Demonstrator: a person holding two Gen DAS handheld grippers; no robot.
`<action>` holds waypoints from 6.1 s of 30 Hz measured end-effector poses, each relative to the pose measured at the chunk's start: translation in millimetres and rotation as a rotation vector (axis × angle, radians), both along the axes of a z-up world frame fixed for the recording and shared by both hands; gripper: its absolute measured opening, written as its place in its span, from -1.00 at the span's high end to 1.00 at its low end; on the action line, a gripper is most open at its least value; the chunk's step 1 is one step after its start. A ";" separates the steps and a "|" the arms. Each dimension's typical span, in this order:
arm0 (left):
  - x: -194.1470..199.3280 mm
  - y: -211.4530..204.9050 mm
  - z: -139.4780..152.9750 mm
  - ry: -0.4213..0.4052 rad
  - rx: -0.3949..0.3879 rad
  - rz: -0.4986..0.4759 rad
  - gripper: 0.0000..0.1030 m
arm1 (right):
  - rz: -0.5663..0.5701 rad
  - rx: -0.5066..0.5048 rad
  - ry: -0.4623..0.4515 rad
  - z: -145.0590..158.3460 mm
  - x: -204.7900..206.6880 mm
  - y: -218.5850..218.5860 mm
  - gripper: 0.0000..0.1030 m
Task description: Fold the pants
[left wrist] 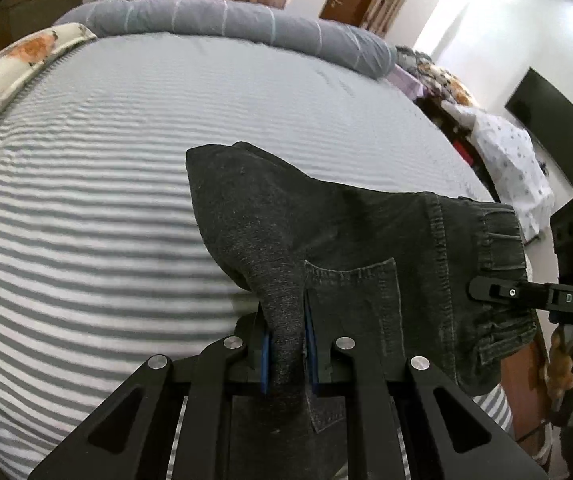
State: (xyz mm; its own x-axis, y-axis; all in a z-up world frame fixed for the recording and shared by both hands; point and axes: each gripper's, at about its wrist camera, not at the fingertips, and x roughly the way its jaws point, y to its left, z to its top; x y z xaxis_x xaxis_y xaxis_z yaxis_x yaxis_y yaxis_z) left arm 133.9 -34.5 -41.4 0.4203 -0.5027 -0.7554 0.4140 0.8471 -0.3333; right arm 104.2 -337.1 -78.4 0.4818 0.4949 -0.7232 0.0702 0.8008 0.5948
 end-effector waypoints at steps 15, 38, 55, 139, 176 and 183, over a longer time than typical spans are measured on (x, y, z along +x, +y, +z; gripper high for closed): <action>95.7 36.9 11.4 -0.064 0.035 0.111 0.73 | 0.086 -0.056 -0.015 8.8 147.0 35.9 0.60; 105.5 60.3 -63.2 0.077 0.105 0.233 0.22 | -0.117 -0.173 0.057 -35.3 142.9 24.6 0.13; 81.8 39.5 -59.4 -0.104 0.265 0.224 0.13 | -0.250 -0.067 0.155 -58.2 138.7 41.9 -0.01; 35.6 9.3 -38.3 -0.152 0.430 0.230 -0.41 | -0.148 -0.542 -0.248 -4.4 71.3 107.8 -0.82; 46.4 14.4 -52.6 -0.109 0.399 0.267 -0.45 | -0.093 -0.706 -0.205 -17.8 82.6 136.1 -0.97; 40.0 10.1 -47.2 -0.153 0.398 0.226 -0.45 | -0.092 -0.683 -0.219 -12.5 79.1 136.8 -0.97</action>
State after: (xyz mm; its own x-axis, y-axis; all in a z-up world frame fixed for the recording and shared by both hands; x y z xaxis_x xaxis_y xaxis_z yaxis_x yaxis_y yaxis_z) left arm 173.8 -24.4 -88.6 0.6072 -0.0705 -0.7914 0.2243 0.9708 0.0856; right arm 183.3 -200.3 -90.9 0.6689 -0.0820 -0.7388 0.0913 0.9954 -0.0278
